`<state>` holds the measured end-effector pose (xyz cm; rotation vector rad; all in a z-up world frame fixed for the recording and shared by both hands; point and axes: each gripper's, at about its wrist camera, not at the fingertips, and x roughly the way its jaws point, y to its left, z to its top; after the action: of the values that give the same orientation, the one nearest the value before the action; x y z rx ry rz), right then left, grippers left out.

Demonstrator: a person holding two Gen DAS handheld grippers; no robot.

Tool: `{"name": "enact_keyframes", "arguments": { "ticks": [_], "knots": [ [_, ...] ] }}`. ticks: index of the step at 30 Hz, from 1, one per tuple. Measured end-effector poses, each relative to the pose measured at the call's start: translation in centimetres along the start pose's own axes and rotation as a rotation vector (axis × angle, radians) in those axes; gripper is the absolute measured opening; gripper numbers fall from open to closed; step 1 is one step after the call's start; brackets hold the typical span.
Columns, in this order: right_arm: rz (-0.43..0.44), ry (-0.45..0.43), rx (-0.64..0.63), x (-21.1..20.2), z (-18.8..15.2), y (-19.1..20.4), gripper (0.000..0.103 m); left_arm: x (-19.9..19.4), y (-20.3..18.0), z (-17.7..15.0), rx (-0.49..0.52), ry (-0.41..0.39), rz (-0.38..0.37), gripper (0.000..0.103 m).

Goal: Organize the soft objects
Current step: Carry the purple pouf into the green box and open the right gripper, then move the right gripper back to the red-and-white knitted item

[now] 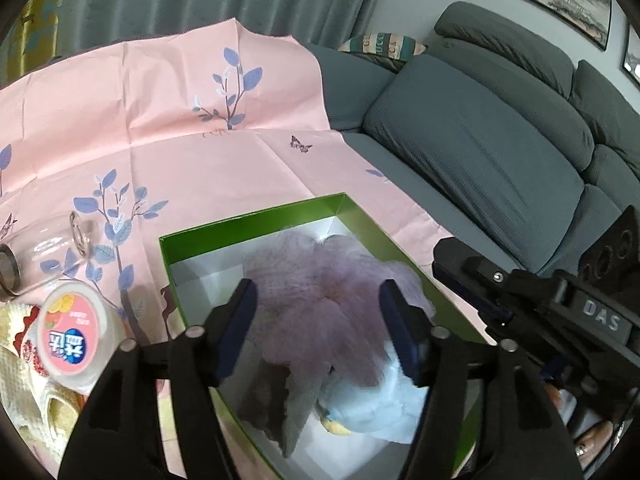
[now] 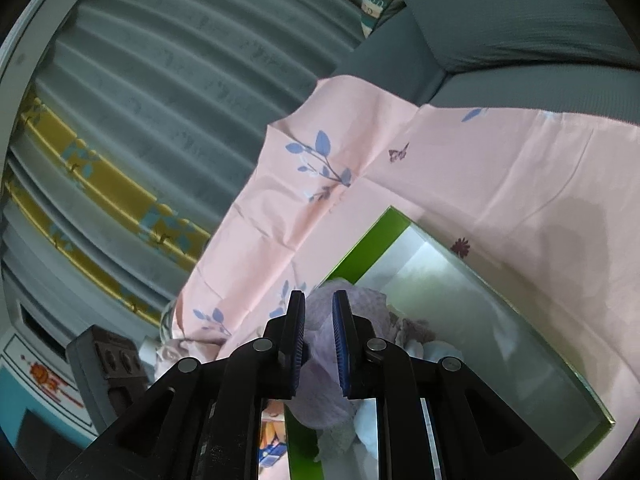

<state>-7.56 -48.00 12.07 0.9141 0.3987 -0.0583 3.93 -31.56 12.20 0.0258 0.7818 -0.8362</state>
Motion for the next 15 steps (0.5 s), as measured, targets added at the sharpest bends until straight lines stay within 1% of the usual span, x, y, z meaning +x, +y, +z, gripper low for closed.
{"name": "enact_keyframes", "arguments": {
  "ticks": [2,4,5,7,9,10,11,12,13,15],
  "knots": [
    [-0.001,0.004,0.004,-0.1,0.0,0.0,0.018,-0.9,0.2,0.0,-0.007,-0.018,-0.004,0.073],
    [-0.002,0.006,0.01,0.0,-0.1,0.1,0.032,-2.1,0.5,0.0,-0.018,-0.041,-0.016,0.082],
    [-0.004,0.007,0.014,0.0,-0.1,0.1,0.037,-2.5,0.7,0.0,-0.023,-0.049,-0.02,0.084],
    [-0.004,0.011,0.02,0.0,-0.2,0.3,0.058,-3.7,1.2,-0.1,-0.041,-0.067,-0.031,0.09],
    [0.003,0.017,0.019,-0.1,-0.3,0.6,0.066,-4.9,1.7,-0.3,-0.056,-0.08,-0.032,0.093],
    [0.005,0.016,0.017,-0.1,-0.4,0.8,0.069,-5.7,2.1,-0.6,-0.066,-0.091,-0.029,0.097],
    [0.008,0.012,0.013,-0.3,-0.4,1.0,0.071,-6.4,2.6,-0.8,-0.075,-0.102,-0.024,0.099],
    [0.01,0.008,0.01,-0.4,-0.5,1.2,0.076,-7.1,3.0,-1.2,-0.083,-0.114,-0.016,0.101],
    [0.013,0.004,0.007,-0.4,-0.6,1.5,0.081,-7.8,3.5,-1.5,-0.09,-0.124,-0.007,0.102],
    [0.02,-0.002,-0.001,-0.6,-0.9,2.1,0.087,-9.1,4.6,-2.3,-0.109,-0.128,0.014,0.102]
  ]
}}
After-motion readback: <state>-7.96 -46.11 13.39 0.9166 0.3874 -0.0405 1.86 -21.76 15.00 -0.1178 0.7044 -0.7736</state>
